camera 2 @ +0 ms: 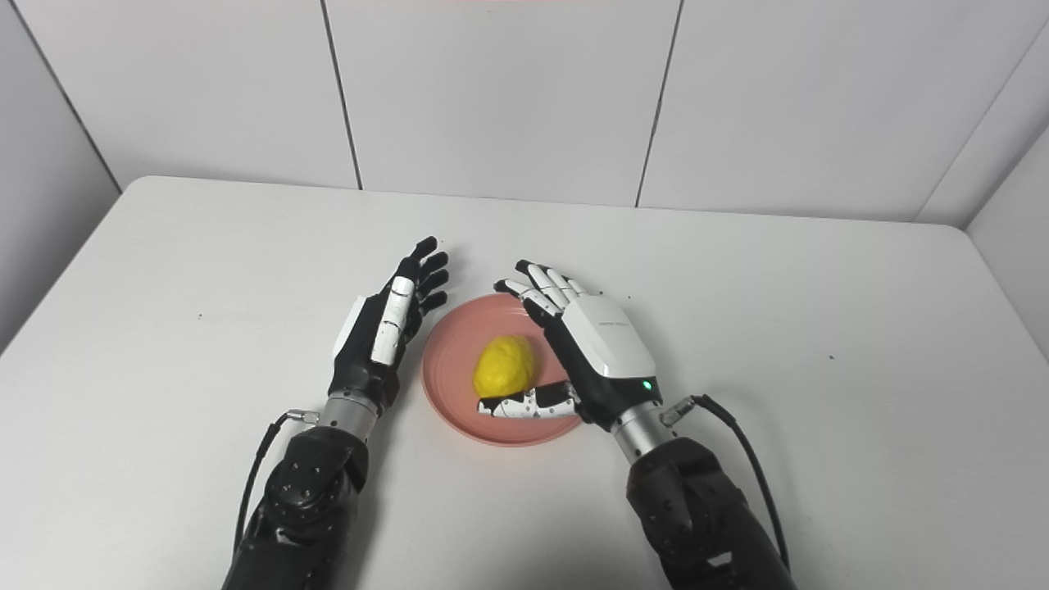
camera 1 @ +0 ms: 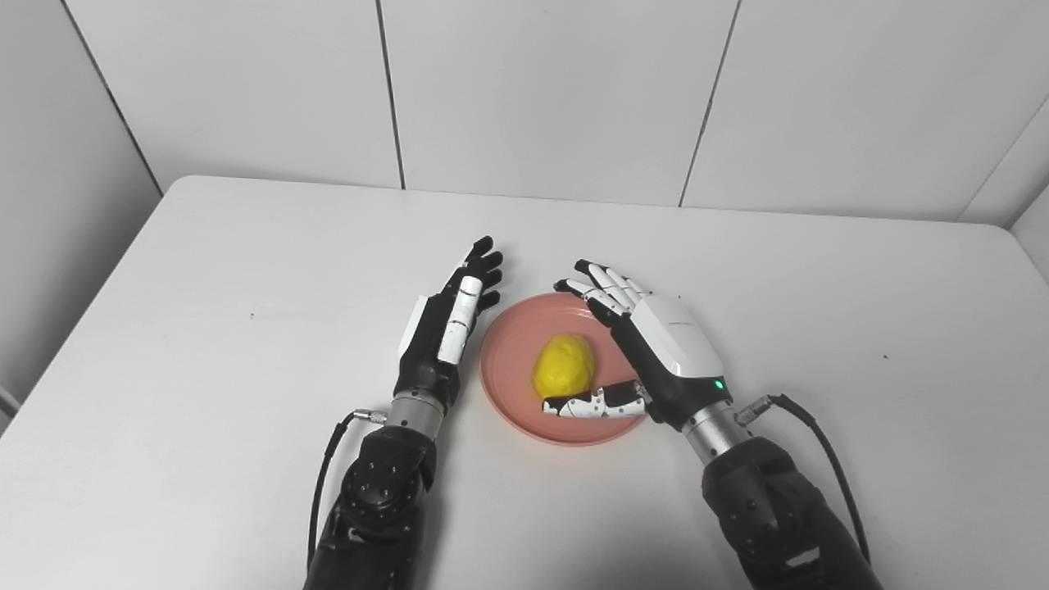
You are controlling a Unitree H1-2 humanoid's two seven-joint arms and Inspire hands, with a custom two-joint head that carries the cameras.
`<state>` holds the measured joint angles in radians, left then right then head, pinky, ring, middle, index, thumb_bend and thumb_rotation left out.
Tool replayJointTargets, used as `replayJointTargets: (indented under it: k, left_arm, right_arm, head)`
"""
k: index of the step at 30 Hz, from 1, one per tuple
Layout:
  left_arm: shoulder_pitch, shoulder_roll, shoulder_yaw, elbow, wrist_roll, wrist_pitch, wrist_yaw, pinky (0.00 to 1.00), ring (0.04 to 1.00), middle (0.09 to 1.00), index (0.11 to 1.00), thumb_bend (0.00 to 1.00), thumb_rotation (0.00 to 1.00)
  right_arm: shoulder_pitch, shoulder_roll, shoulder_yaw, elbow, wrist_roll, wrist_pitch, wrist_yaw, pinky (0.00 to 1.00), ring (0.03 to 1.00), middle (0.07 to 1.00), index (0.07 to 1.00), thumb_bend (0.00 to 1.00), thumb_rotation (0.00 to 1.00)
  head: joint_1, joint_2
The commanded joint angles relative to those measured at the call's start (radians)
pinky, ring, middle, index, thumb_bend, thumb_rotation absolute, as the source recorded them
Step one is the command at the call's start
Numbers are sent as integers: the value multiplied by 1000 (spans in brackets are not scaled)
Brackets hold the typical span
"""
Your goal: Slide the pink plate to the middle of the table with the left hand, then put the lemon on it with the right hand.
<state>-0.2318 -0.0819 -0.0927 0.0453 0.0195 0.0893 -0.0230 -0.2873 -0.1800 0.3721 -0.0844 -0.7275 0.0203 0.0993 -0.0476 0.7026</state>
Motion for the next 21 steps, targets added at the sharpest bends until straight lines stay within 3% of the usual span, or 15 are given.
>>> replayJointTargets:
  k: [1, 5, 8, 10, 14, 17, 21]
  left_arm:
    - [-30, -2, 0, -38, -2, -6, -5, 904, 927, 927, 913, 634, 1000]
    - [-30, -3, 1, -42, -5, 3, -6, 908, 932, 932, 920, 634, 1000]
    - [-29, -3, 1, -47, -1, 7, -5, 909, 927, 927, 917, 637, 1000]
    - [-29, -3, 1, -47, 0, 4, -4, 908, 926, 925, 917, 634, 1000]
    - [-30, -6, 3, -44, 2, -3, 1, 906, 926, 927, 919, 624, 1000]
    - [-30, -6, 3, -42, 5, -10, 5, 906, 927, 926, 921, 613, 1000]
    - [-30, -1, 1, -43, 9, -13, 5, 918, 935, 935, 927, 611, 1000]
  right_arm:
    - [-11, 12, -17, -36, -4, -31, -43, 998, 999, 999, 940, 726, 485]
    - [11, 39, -57, -38, 49, -57, -97, 1000, 1000, 1000, 994, 730, 561]
    - [27, 59, -92, -41, 97, -79, -137, 986, 1000, 1000, 1000, 704, 710]
    - [38, 77, -117, -40, 134, -82, -157, 961, 1000, 1000, 1000, 704, 753]
    - [53, 104, -157, -39, 234, -90, -155, 984, 1000, 1000, 1000, 682, 828]
    - [66, 137, -199, -49, 335, -38, -137, 998, 1000, 1000, 1000, 692, 877]
    - [73, 151, -221, -46, 387, -43, -131, 1000, 1000, 1000, 1000, 676, 986]
  head:
    - [0, 1]
    - [-3, 3]
    - [-3, 4]
    - [-5, 7]
    - [-5, 7]
    - [-4, 12]
    - [-7, 15]
